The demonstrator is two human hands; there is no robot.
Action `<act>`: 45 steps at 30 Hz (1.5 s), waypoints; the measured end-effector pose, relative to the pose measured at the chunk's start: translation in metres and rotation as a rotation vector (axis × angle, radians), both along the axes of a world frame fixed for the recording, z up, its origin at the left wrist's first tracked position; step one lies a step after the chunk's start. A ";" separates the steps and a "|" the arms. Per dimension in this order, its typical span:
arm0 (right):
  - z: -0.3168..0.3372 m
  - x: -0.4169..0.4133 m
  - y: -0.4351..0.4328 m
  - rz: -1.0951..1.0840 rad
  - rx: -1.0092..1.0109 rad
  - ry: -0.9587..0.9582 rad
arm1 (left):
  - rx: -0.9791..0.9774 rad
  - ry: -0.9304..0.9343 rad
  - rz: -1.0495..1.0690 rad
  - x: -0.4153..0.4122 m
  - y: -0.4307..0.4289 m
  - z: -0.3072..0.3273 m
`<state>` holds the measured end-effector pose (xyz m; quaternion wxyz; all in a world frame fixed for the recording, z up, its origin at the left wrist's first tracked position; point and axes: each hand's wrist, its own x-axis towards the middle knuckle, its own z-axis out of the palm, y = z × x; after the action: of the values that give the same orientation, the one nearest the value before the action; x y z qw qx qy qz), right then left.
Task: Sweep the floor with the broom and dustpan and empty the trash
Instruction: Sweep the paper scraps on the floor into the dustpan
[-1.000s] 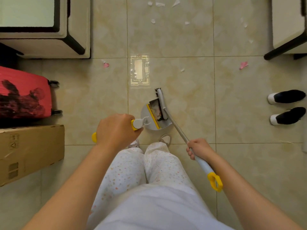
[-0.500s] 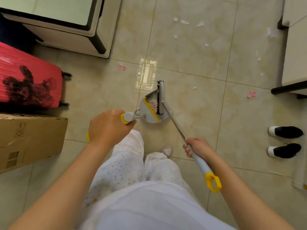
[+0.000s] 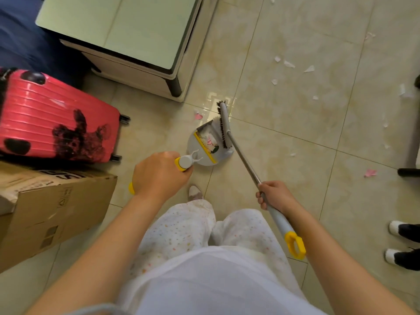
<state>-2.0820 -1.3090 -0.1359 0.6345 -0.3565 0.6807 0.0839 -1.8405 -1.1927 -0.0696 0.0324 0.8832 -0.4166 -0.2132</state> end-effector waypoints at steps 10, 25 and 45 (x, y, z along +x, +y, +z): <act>-0.041 0.088 -0.097 0.638 -0.194 0.241 | 0.041 0.007 0.332 0.054 -0.025 0.010; -0.066 0.184 -0.163 1.153 -0.098 0.412 | 0.153 0.009 0.547 0.089 -0.063 0.007; -0.040 0.160 -0.134 1.192 -0.080 0.422 | 0.125 -0.023 0.495 0.085 -0.057 0.000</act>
<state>-1.9216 -1.4434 -0.1758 0.3174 -0.6735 0.4782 0.4657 -1.7553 -1.2496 -0.0697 0.0241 0.9609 -0.1740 -0.2140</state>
